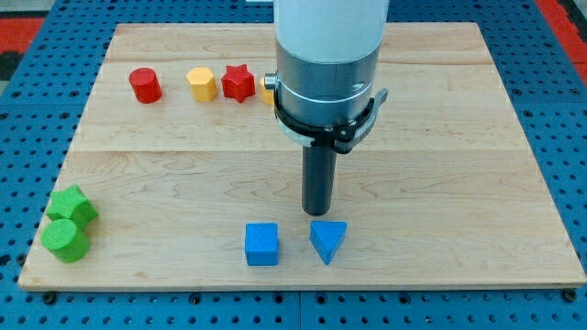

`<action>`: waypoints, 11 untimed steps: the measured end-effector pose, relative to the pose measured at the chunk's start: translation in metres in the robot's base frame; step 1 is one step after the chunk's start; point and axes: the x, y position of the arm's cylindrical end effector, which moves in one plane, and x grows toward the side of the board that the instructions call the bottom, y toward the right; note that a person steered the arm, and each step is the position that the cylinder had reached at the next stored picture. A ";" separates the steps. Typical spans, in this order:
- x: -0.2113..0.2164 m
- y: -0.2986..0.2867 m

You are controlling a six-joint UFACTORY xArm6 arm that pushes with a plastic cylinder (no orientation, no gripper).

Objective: Move the yellow heart a bit up

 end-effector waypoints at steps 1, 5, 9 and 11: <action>-0.044 -0.023; -0.100 0.038; -0.139 -0.042; -0.190 -0.065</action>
